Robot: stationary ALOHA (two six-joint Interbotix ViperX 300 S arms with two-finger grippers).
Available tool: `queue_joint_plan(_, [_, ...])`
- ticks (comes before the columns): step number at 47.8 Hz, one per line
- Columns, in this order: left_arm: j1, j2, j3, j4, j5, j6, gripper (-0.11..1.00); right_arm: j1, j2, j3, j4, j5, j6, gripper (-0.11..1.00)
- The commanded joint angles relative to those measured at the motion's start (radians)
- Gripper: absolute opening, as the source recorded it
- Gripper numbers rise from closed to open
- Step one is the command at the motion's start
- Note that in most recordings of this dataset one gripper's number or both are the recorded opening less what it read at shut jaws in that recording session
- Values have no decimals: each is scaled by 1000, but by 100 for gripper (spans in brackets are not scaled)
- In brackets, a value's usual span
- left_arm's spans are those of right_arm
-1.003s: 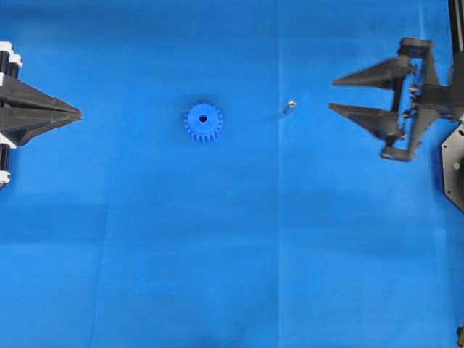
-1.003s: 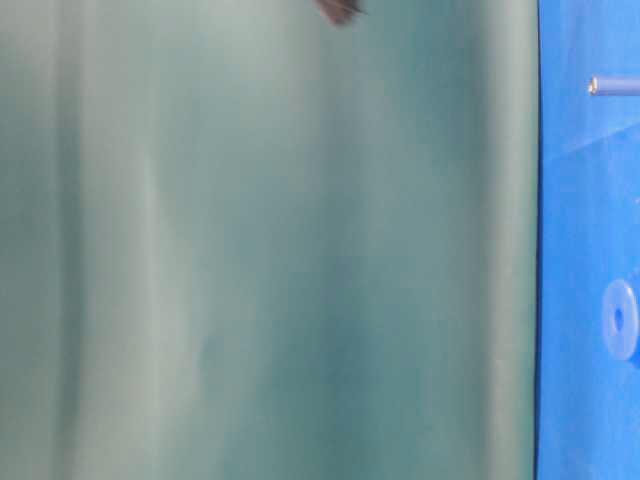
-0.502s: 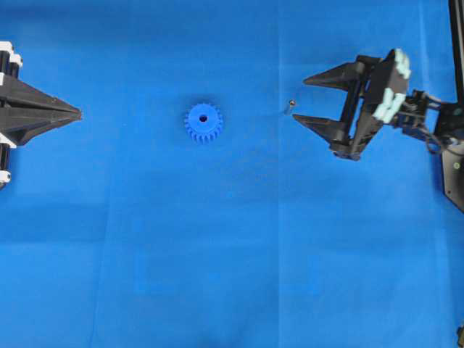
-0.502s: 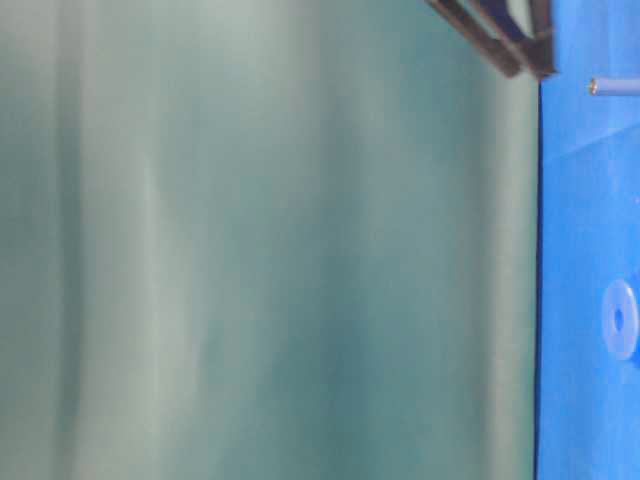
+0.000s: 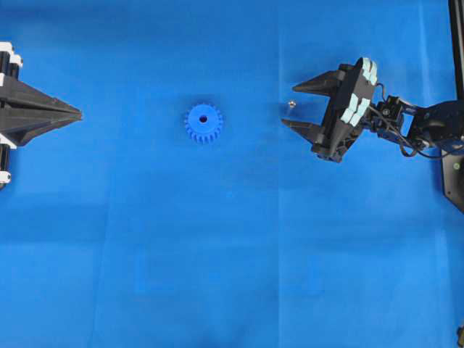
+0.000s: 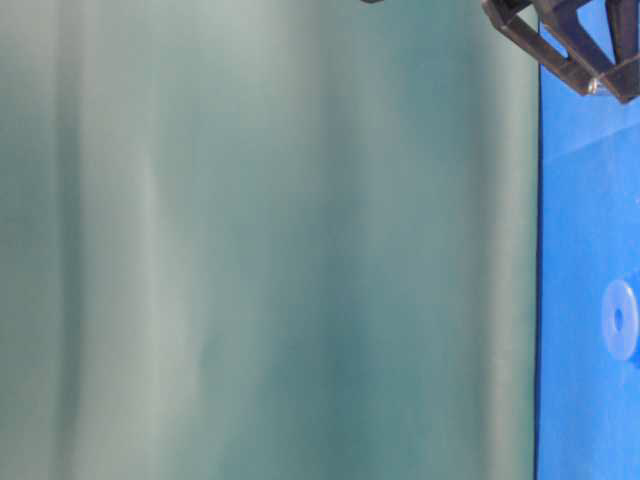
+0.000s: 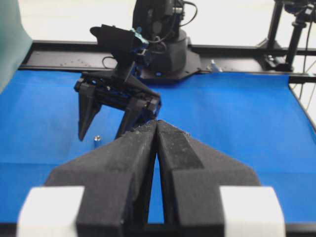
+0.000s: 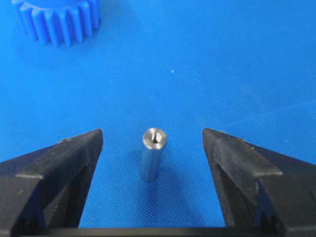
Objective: Insert the shaft placed at a random location into the center hole of the small gear at another random location.
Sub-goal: 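Lower the open right gripper around the upright silver shaft, then close the right gripper on the shaft and lift it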
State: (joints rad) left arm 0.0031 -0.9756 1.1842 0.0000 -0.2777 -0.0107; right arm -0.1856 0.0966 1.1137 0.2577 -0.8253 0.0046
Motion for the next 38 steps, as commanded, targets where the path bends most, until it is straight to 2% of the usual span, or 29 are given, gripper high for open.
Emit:
queue_joint_plan(1, [3, 3, -8, 2, -6, -2, 0, -2, -8, -11, 18, -17, 0, 68])
queue_joint_plan(7, [2, 3, -8, 2, -6, -2, 0, -2, -8, -11, 20, -18, 0, 67])
queue_joint_plan(11, [3, 3, -8, 2, -6, -2, 0, -2, -8, -11, 20, -18, -2, 60])
queue_joint_plan(20, [3, 5, -8, 2, -6, -2, 0, -2, -8, -6, 17, -48, -9, 15])
queue_joint_plan(24, [2, 3, -8, 2, -6, -3, 0, -2, -8, -5, 15, -48, -11, 2])
queue_joint_plan(38, [3, 3, -8, 2, -5, -3, 0, 2, -17, -11, 11, -14, -9, 2])
